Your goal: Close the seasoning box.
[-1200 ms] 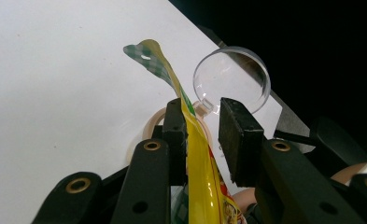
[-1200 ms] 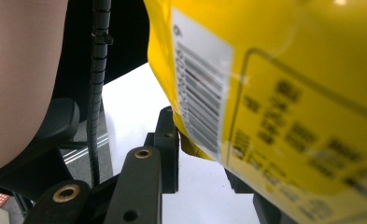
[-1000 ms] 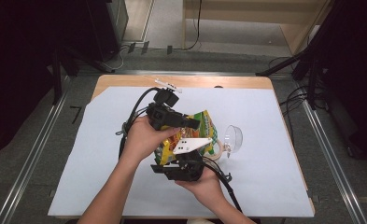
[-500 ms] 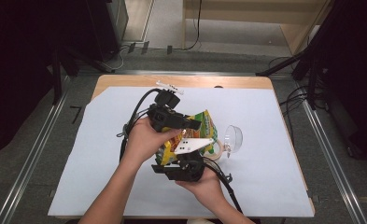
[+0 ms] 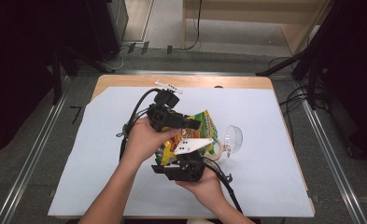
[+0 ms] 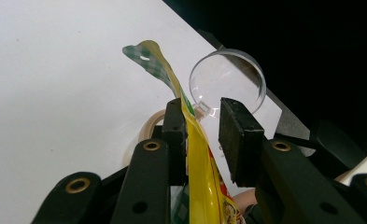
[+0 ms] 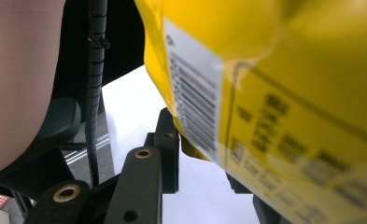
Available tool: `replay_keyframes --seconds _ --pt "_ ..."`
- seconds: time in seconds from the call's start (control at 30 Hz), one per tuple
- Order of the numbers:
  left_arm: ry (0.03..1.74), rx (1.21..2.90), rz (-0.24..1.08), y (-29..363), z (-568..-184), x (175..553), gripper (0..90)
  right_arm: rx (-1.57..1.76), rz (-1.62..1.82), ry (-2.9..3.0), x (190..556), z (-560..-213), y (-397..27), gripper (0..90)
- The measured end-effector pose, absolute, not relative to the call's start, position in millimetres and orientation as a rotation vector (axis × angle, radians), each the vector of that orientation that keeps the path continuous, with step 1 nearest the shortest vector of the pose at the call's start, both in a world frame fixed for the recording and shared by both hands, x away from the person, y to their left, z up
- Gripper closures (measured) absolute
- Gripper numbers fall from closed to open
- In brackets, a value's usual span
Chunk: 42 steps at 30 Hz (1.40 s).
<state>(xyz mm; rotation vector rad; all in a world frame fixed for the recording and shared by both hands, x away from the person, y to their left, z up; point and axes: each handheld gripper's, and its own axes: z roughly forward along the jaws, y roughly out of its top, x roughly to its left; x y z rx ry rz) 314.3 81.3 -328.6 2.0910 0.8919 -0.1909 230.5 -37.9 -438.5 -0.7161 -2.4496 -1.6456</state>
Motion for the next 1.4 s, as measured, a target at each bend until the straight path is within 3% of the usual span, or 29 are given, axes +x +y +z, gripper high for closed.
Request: replay_keyframes --seconds 1.4 --pt "0.9 2.092 -0.194 81.1 -329.2 314.3 72.2 -0.723 -1.643 -2.441 227.8 -437.4 -37.2 71.6"
